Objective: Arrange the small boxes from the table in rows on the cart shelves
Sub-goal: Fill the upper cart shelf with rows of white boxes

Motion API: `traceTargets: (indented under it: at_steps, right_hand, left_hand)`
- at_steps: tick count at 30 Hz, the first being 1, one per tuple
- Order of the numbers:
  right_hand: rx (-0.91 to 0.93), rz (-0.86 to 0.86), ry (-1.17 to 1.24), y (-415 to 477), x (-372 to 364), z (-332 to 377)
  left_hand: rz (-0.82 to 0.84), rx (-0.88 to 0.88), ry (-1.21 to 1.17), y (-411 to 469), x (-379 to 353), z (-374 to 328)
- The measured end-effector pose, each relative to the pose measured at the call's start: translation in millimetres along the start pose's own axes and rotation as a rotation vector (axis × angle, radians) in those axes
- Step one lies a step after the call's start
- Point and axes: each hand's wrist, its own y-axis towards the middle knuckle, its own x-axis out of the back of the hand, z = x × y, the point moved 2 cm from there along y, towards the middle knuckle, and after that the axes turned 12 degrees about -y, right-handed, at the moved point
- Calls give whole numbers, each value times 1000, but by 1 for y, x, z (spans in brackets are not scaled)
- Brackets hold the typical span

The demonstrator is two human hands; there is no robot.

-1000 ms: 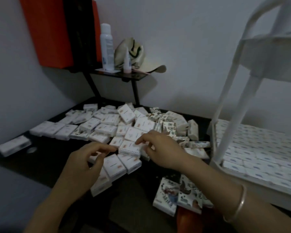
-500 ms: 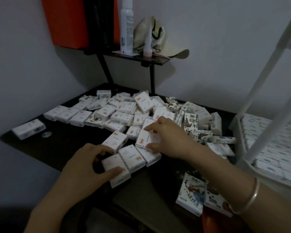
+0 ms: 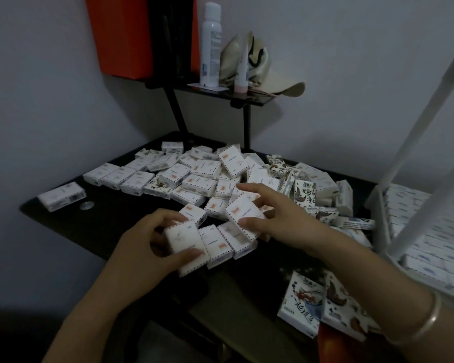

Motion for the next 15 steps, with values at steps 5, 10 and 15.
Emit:
traceTargets:
  at_steps: [5, 10, 15]
  right_hand:
    - [14, -71, 15, -28, 31, 18]
    - [11, -292, 100, -75, 94, 32]
    - [49, -388, 51, -141, 148, 44]
  left_hand:
    - [80, -88, -214, 4, -15, -50]
    - [154, -114, -372, 12, -50, -101]
    - [217, -98, -635, 13, -90, -165]
